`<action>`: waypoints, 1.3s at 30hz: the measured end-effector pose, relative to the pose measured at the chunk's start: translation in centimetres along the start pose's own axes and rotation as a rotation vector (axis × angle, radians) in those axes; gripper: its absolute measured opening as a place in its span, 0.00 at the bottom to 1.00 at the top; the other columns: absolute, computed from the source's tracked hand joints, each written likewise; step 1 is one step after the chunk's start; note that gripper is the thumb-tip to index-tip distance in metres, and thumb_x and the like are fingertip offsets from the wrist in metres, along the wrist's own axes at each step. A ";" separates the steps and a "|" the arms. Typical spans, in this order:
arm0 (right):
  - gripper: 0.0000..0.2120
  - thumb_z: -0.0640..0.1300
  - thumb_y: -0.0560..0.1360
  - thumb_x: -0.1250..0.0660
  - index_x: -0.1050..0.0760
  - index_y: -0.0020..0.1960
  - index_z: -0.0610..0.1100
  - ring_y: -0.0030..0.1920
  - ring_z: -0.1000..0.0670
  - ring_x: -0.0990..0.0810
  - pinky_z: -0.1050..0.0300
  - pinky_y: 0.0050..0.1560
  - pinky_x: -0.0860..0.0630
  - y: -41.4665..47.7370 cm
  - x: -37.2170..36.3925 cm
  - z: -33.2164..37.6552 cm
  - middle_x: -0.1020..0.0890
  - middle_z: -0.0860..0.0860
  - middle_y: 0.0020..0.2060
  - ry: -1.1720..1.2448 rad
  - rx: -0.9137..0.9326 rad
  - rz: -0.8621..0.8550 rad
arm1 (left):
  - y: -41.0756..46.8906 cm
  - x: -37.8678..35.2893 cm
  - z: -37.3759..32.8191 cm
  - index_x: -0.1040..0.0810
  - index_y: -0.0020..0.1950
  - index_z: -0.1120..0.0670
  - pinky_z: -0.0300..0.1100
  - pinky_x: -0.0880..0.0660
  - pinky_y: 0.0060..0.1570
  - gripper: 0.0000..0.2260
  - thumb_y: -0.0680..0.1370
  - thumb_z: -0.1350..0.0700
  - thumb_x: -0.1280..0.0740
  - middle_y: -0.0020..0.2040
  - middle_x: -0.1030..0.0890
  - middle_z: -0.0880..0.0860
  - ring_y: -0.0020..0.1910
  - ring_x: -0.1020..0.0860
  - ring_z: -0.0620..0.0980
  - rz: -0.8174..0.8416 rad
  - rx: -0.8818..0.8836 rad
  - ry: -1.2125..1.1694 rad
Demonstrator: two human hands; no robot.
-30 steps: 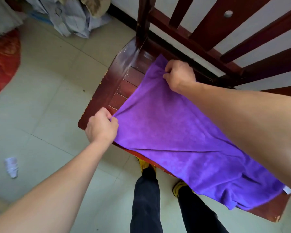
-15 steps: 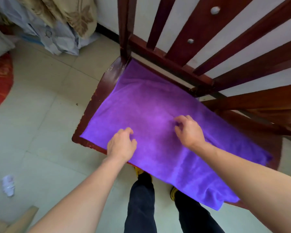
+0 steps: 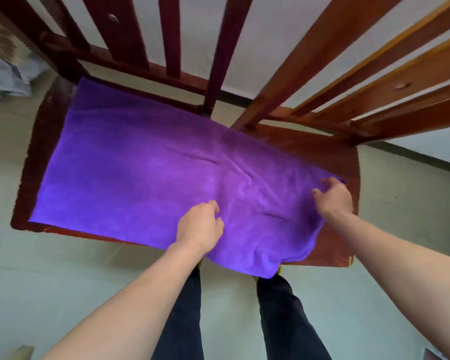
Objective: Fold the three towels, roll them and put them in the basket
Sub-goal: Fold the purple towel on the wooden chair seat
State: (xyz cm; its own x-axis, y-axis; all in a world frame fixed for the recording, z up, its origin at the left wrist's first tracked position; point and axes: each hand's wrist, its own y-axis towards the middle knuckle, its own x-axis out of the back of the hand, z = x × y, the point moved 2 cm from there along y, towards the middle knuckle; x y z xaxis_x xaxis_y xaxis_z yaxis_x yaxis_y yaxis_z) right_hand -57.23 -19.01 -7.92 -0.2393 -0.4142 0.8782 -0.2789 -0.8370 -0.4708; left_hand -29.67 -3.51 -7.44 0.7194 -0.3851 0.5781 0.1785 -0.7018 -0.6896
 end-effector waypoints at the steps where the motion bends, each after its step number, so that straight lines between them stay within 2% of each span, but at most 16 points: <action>1: 0.20 0.45 0.74 0.31 0.26 0.63 0.40 0.59 0.37 0.23 0.47 0.61 0.28 0.9 0.2 -1.3 0.21 0.37 0.58 0.037 -0.040 -0.013 | -0.3 -1.2 -1.7 0.25 0.58 0.50 0.46 0.29 0.46 0.11 0.77 0.52 0.38 0.51 0.19 0.53 0.55 0.23 0.56 0.009 -0.028 0.017; 6: 0.29 0.54 0.66 0.23 0.26 0.59 0.38 0.56 0.38 0.20 0.45 0.58 0.24 3.9 -0.9 -6.2 0.20 0.37 0.56 0.186 -0.257 0.082 | -1.6 -9.5 -8.9 0.25 0.52 0.52 0.46 0.31 0.44 0.08 0.75 0.51 0.36 0.51 0.19 0.54 0.54 0.23 0.58 0.079 -0.107 0.088; 9: 0.16 0.53 0.65 0.23 0.24 0.42 0.43 0.47 0.41 0.18 0.45 0.53 0.20 5.3 -1.8 -8.4 0.18 0.41 0.45 0.168 -0.216 0.192 | -2.7 -15.3 -12.0 0.29 0.58 0.52 0.48 0.29 0.48 0.17 0.73 0.47 0.31 0.56 0.25 0.54 0.57 0.25 0.58 0.173 -0.107 0.231; 12: 0.14 0.52 0.67 0.25 0.19 0.42 0.41 0.50 0.44 0.17 0.50 0.53 0.21 6.9 -1.8 -8.8 0.15 0.43 0.46 0.060 -0.067 0.245 | -3.2 -18.3 -12.5 0.29 0.59 0.53 0.50 0.29 0.49 0.14 0.74 0.54 0.33 0.58 0.27 0.55 0.58 0.27 0.58 0.184 -0.067 0.356; 16: 0.11 0.47 0.68 0.26 0.24 0.34 0.43 0.46 0.41 0.17 0.54 0.44 0.25 10.6 0.4 -7.4 0.17 0.44 0.38 0.206 0.094 0.171 | -2.2 -19.2 -14.6 0.24 0.51 0.53 0.47 0.32 0.43 0.06 0.75 0.58 0.38 0.51 0.22 0.55 0.54 0.24 0.59 0.060 -0.014 0.141; 18: 0.08 0.45 0.69 0.27 0.23 0.43 0.42 0.47 0.41 0.18 0.56 0.41 0.27 12.9 1.7 -6.2 0.18 0.44 0.40 0.243 0.153 0.151 | -0.7 -18.8 -16.4 0.22 0.50 0.52 0.47 0.29 0.45 0.06 0.75 0.57 0.36 0.49 0.20 0.54 0.53 0.23 0.58 0.016 0.011 -0.022; 20: 0.14 0.46 0.68 0.28 0.23 0.52 0.42 0.48 0.40 0.18 0.51 0.47 0.22 14.7 2.4 -5.5 0.17 0.42 0.45 0.257 0.155 0.148 | 0.9 -18.4 -17.6 0.21 0.50 0.51 0.47 0.24 0.47 0.07 0.74 0.56 0.35 0.47 0.17 0.54 0.52 0.22 0.58 0.028 0.062 -0.158; 21: 0.13 0.47 0.68 0.29 0.23 0.51 0.43 0.47 0.40 0.17 0.47 0.48 0.20 15.1 2.5 -5.4 0.17 0.41 0.45 0.281 0.152 0.158 | 1.5 -18.3 -17.8 0.21 0.51 0.51 0.48 0.24 0.49 0.08 0.74 0.56 0.34 0.47 0.17 0.55 0.53 0.22 0.58 0.040 0.090 -0.195; 23: 0.06 0.47 0.68 0.28 0.24 0.41 0.46 0.42 0.42 0.18 0.47 0.45 0.20 14.3 2.6 -6.0 0.17 0.44 0.38 0.311 0.153 0.163 | 1.9 -18.2 -17.5 0.22 0.54 0.51 0.49 0.24 0.51 0.10 0.74 0.56 0.34 0.49 0.17 0.56 0.54 0.22 0.58 0.032 0.142 -0.199; 25: 0.13 0.49 0.69 0.28 0.28 0.32 0.45 0.37 0.42 0.19 0.46 0.41 0.21 12.2 1.9 -7.5 0.17 0.41 0.36 0.313 0.108 0.210 | 1.2 -18.3 -16.7 0.22 0.54 0.51 0.48 0.25 0.49 0.10 0.73 0.56 0.35 0.50 0.17 0.55 0.55 0.23 0.59 -0.007 0.194 -0.164; 27: 0.18 0.53 0.67 0.25 0.28 0.31 0.43 0.39 0.39 0.18 0.41 0.44 0.20 9.3 0.7 -9.5 0.16 0.39 0.38 0.327 0.012 0.300 | 0.0 -18.6 -15.7 0.22 0.52 0.51 0.45 0.28 0.45 0.08 0.74 0.57 0.36 0.50 0.18 0.55 0.55 0.23 0.59 -0.030 0.250 -0.122; 30: 0.18 0.57 0.61 0.22 0.24 0.34 0.45 0.41 0.42 0.16 0.44 0.46 0.19 4.8 -1.7 -11.6 0.15 0.46 0.38 0.328 -0.098 0.427 | -1.3 -18.9 -14.0 0.22 0.46 0.53 0.44 0.28 0.44 0.05 0.74 0.53 0.35 0.47 0.18 0.56 0.51 0.22 0.59 -0.047 0.387 -0.095; 32: 0.12 0.52 0.62 0.22 0.21 0.35 0.45 0.39 0.46 0.17 0.47 0.46 0.19 2.6 -3.0 -12.3 0.16 0.51 0.36 0.427 -0.117 0.452 | -1.9 -19.4 -12.9 0.21 0.45 0.57 0.44 0.24 0.44 0.14 0.75 0.45 0.34 0.43 0.17 0.58 0.45 0.19 0.59 0.006 0.533 -0.245; 35: 0.07 0.43 0.65 0.26 0.20 0.39 0.41 0.36 0.50 0.17 0.58 0.36 0.21 1.3 -3.6 -12.9 0.16 0.54 0.33 0.709 -0.180 0.359 | -3.0 -20.3 -12.4 0.20 0.45 0.62 0.42 0.22 0.33 0.24 0.75 0.39 0.36 0.36 0.16 0.59 0.32 0.18 0.56 0.217 0.747 -0.695; 37: 0.09 0.40 0.66 0.26 0.26 0.36 0.39 0.33 0.52 0.21 0.61 0.32 0.26 1.1 -3.6 -13.3 0.19 0.54 0.31 0.810 -0.215 0.319 | -3.1 -20.7 -12.6 0.21 0.46 0.61 0.42 0.22 0.32 0.20 0.76 0.42 0.34 0.38 0.16 0.59 0.33 0.17 0.54 0.229 0.812 -0.935; 39: 0.16 0.40 0.66 0.24 0.33 0.33 0.46 0.32 0.52 0.26 0.59 0.32 0.30 1.2 -3.4 -14.0 0.23 0.53 0.30 0.761 -0.204 0.291 | -2.7 -20.9 -12.7 0.22 0.46 0.60 0.41 0.22 0.33 0.11 0.78 0.51 0.34 0.38 0.17 0.57 0.34 0.17 0.52 0.155 0.836 -1.089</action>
State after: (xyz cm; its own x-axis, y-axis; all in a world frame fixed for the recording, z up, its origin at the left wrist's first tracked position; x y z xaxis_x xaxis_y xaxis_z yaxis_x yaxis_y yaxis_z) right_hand -69.73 -13.59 -12.61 -0.8697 -0.1879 0.4564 -0.2539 -0.6225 -0.7403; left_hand -53.69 -1.17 -12.10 0.8566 0.5041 0.1100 0.1165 0.0186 -0.9930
